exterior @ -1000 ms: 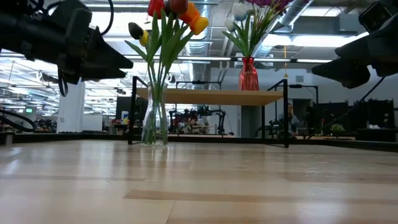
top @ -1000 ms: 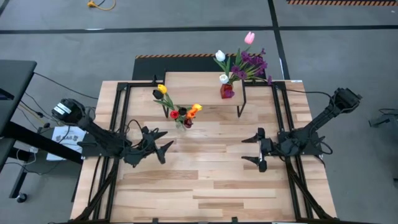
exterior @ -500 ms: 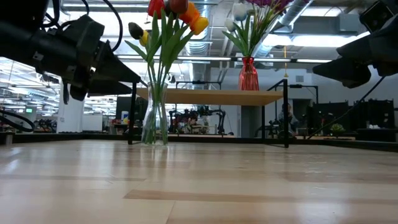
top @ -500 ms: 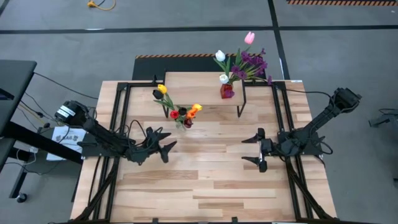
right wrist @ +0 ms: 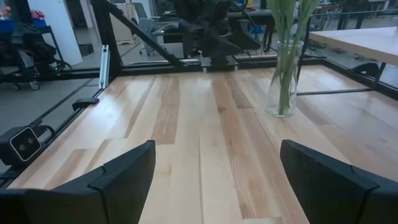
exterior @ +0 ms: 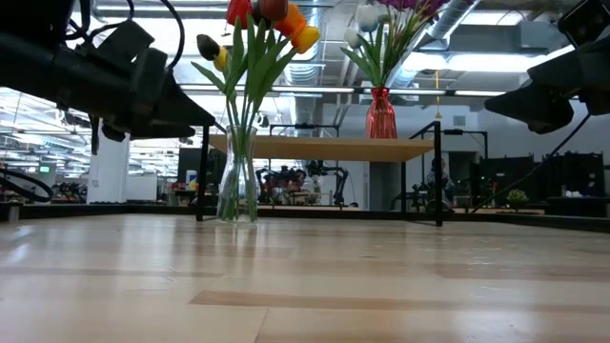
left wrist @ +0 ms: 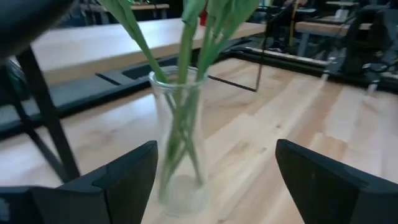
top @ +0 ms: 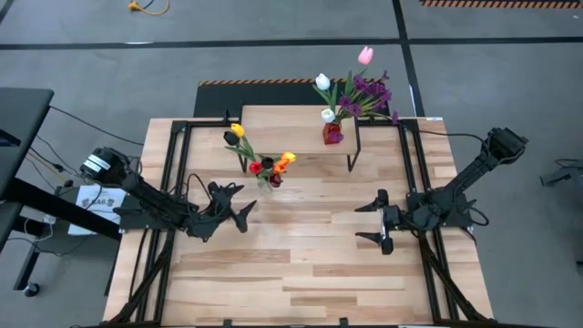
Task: Pick and place flowers into a vace then onto a shelf
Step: Put the transparent vase with flowers on the shelf
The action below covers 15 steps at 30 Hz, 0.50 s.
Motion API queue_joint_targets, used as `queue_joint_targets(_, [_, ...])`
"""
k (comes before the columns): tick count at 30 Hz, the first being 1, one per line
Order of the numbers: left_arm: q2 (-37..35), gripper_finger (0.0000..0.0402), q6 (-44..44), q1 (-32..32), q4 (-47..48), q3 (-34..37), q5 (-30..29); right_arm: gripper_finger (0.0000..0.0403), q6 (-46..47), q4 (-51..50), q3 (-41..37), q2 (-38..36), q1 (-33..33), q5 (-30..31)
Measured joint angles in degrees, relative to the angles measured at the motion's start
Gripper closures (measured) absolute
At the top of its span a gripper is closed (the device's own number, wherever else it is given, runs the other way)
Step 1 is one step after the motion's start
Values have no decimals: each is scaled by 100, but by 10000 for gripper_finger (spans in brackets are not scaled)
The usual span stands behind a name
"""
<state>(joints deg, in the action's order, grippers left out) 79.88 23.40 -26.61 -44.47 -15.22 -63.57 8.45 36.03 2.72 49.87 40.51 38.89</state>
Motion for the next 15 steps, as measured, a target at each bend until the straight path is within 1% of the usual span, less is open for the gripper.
queue_joint_targets(3, [0, 84, -207, 100, 0, 0, -71, 68, -4, -6, 0, 0, 0, 1])
queue_joint_targets(10, [0, 83, -311, 514, -2, 0, 309, 68, -2, -46, 0, 0, 0, 0])
queue_joint_targets(15, [-1, 83, -370, 695, -2, 0, 419, 68, -4, -46, 0, 0, 0, 2])
